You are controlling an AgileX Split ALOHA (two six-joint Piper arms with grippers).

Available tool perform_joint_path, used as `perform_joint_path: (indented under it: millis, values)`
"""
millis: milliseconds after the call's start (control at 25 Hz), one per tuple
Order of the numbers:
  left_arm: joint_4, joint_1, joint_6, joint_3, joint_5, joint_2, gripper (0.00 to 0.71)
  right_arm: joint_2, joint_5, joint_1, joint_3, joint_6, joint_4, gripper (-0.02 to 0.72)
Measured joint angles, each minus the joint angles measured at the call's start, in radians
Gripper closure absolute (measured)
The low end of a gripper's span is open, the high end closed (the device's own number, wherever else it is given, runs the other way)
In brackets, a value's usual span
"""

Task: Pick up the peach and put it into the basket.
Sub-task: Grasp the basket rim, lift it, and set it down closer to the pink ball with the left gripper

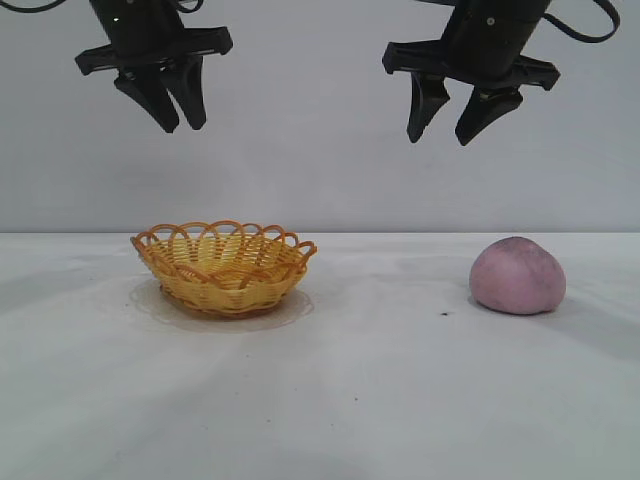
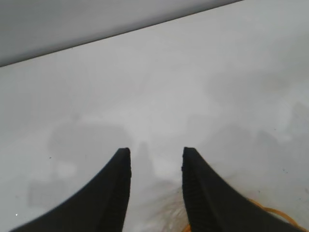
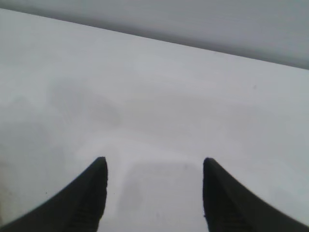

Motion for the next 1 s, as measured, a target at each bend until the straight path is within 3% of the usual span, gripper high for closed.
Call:
perform_joint_path:
  millis: [360,560,840,1000]
  values:
    - [0.017,0.000,-0.002,-0.001,0.027,0.000,0.473,0.000,0.005,0.000,0.000,0.000,0.001,0.288]
    - [0.009,0.006,0.074,-0.001,0.140,0.000,0.473,0.000,0.022,0.000,0.000,0.000,0.007,0.288]
    - [-0.166,0.086,0.297,-0.001,0.340,0.037,0.473,0.000,0.033,0.000,0.000,0.000,0.009,0.288]
    - [-0.193,0.093,0.367,-0.001,0.406,0.066,0.473,0.000,0.037,0.000,0.000,0.000,0.011,0.288]
